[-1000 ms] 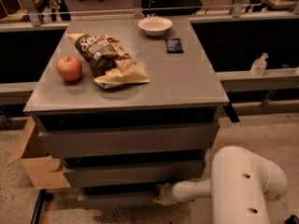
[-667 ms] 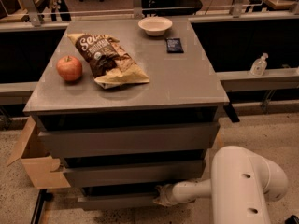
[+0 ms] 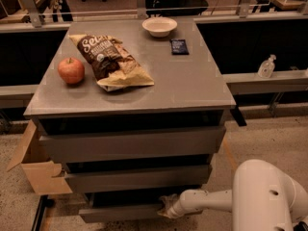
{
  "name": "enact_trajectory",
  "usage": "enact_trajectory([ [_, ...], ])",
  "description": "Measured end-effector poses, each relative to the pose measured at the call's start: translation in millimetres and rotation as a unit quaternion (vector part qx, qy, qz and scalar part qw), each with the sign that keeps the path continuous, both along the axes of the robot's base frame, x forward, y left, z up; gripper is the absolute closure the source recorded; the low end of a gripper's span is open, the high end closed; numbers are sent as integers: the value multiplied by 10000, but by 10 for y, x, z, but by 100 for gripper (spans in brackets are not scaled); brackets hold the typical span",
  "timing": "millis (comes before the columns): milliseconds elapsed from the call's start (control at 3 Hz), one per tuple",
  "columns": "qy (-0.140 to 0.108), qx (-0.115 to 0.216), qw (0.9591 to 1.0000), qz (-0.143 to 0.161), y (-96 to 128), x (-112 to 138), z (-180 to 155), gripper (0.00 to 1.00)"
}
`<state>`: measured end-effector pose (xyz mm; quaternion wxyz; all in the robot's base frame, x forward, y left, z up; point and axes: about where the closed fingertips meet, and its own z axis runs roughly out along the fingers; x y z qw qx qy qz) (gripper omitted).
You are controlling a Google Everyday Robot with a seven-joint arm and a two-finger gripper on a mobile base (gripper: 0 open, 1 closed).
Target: Open bottom drawer
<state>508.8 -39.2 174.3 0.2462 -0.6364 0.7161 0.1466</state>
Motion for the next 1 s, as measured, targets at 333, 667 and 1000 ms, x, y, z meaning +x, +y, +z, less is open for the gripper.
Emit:
enact_trajectory([
  [333, 0, 0, 10000, 0, 0, 0, 0, 100],
  [667, 75, -131, 9999, 5, -56, -61, -6, 100],
  [1000, 95, -268, 9996, 14, -135, -213, 24, 100],
])
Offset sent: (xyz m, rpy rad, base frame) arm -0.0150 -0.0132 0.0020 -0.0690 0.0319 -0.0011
